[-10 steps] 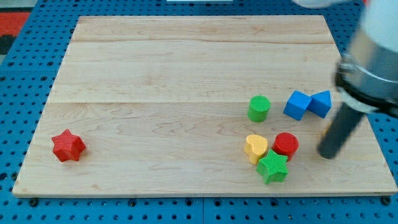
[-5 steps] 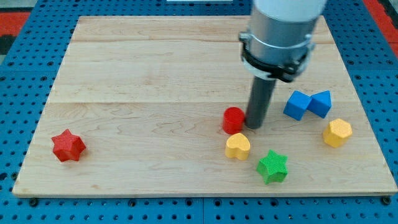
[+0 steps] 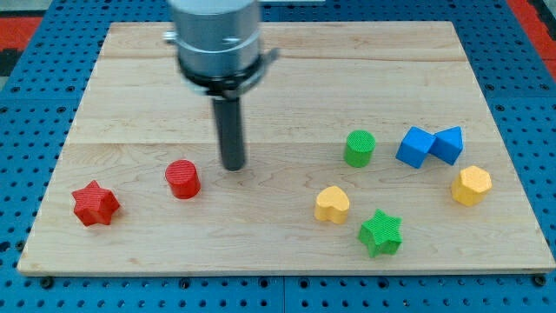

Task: Push the red circle closer to the red star

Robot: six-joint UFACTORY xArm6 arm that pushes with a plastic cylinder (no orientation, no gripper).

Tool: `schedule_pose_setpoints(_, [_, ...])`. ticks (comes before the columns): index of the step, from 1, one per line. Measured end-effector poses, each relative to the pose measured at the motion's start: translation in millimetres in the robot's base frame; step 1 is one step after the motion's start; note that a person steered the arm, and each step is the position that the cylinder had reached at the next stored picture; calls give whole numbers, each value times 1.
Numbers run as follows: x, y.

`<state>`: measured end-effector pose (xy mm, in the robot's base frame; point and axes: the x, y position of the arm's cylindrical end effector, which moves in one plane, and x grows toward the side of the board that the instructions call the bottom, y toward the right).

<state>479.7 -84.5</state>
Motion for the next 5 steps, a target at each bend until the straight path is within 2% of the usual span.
schedule_pose_setpoints(1, [0,-104])
schedule_pose_setpoints(2, [0,-113])
schedule_pose_setpoints(4, [8,17])
schedule_pose_setpoints(5, [29,20])
